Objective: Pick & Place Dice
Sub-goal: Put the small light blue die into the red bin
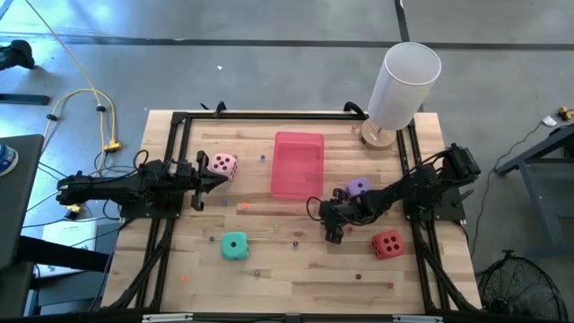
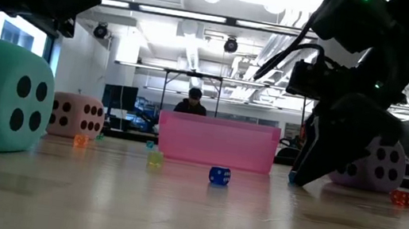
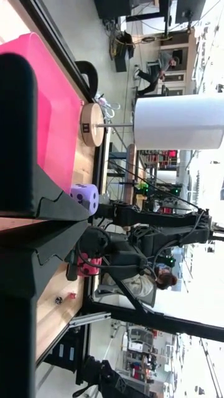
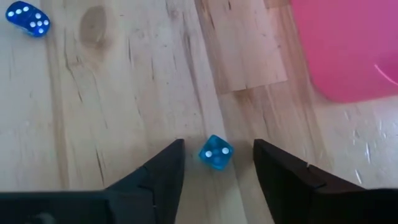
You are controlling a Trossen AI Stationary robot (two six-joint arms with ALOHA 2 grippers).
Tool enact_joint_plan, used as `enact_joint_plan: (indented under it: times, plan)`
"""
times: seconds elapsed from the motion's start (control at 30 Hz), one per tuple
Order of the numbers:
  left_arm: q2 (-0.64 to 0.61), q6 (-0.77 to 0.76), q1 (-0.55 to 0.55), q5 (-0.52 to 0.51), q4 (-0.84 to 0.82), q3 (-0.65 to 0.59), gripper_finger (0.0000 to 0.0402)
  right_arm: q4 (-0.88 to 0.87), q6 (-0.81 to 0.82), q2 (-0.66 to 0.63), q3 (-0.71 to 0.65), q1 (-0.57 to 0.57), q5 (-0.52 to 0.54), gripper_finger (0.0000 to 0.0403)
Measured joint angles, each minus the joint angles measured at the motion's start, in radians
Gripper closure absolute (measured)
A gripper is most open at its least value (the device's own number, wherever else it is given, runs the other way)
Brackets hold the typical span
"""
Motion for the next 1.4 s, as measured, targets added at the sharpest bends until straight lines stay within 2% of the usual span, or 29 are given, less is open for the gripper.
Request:
enact_joint_plan:
  times: [0.47,0.77,0.87,0.97,1.07,1.23,1.4]
  plan:
    - [0.0,-0.036,0.0,0.011,-0.006,0.0,0.0401,-0.049,-0.02,-0.003,0.002,-0.028,-0.044,0.037]
    - [0.0,-0.039,0.0,0.014,-0.008,0.0,0.0401,-0.043,-0.039,-0.015,0.017,-0.02,-0.041,0.0372]
    - [0.0,-0.04,0.0,0.014,-0.008,0.0,0.0401,-0.065,-0.083,-0.031,0.071,0.005,-0.032,0.0372]
    - [0.0,-0.041,0.0,0.015,-0.007,0.0,0.0401,-0.028,-0.179,-0.043,0.172,0.02,0.002,0.037]
    - [0.0,-0.041,-0.001,0.015,-0.006,0.0,0.0401,-0.065,-0.297,-0.039,0.259,0.016,0.012,0.037]
    - [0.0,-0.041,0.0,0.015,-0.006,0.0,0.0401,-0.048,-0.478,-0.043,0.344,-0.053,0.07,0.037]
    - [0.0,-0.047,0.0,0.015,-0.005,0.0,0.0401,-0.039,-0.489,-0.028,0.348,-0.178,0.037,0.037]
